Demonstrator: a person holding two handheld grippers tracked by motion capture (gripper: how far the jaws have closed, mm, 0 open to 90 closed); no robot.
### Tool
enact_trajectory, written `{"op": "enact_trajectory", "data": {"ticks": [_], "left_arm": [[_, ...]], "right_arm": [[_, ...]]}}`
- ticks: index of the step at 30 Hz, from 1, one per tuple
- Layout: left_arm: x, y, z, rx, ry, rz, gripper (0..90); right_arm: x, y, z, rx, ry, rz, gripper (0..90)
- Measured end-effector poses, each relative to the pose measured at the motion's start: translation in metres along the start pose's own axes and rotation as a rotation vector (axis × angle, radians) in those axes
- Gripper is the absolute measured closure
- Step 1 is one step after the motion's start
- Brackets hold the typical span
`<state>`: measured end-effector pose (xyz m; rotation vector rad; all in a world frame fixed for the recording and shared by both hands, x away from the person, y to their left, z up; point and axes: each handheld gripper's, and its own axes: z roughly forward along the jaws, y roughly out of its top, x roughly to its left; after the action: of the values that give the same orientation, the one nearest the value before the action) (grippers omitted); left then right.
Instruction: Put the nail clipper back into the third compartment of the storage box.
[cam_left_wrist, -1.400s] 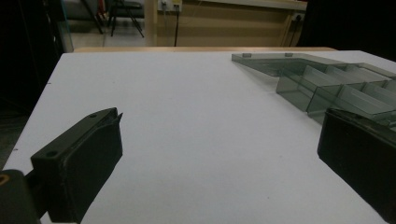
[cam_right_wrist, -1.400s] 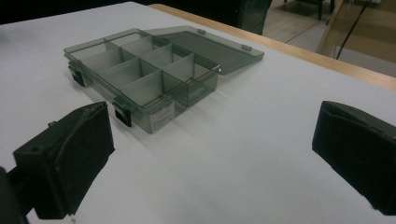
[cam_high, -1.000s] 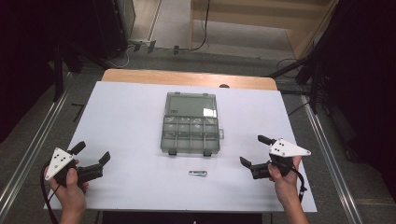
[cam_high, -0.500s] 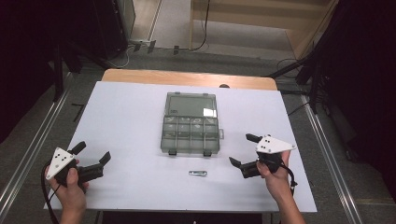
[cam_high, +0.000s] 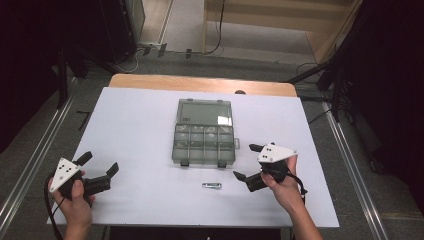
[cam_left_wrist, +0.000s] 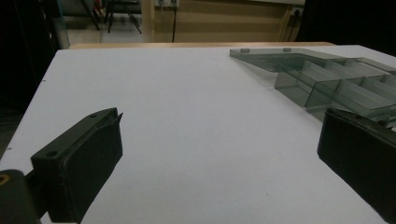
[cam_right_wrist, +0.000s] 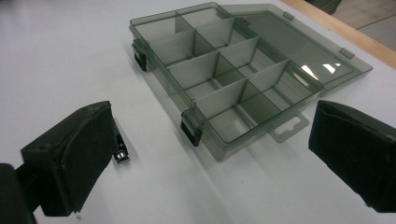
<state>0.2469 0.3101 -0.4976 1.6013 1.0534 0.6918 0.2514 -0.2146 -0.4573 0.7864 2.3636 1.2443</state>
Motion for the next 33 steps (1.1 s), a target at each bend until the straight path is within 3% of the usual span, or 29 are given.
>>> {"op": "enact_trajectory", "data": {"ticks": [13,26,33], "left_arm": [[0.000,0.000,0.000,-0.006,-0.002,-0.006,0.2],[0.000,0.000,0.000,-0.004,-0.006,-0.001,0.2],[0.000,0.000,0.000,-0.002,-0.010,0.004,0.2]], "right_arm": [[0.007,0.011,0.019,0.064,0.064,-0.046,2.1],[0.018,0.018,0.039,0.186,0.112,-0.116,3.3],[0.022,0.020,0.046,0.228,0.132,-0.153,11.9]]}}
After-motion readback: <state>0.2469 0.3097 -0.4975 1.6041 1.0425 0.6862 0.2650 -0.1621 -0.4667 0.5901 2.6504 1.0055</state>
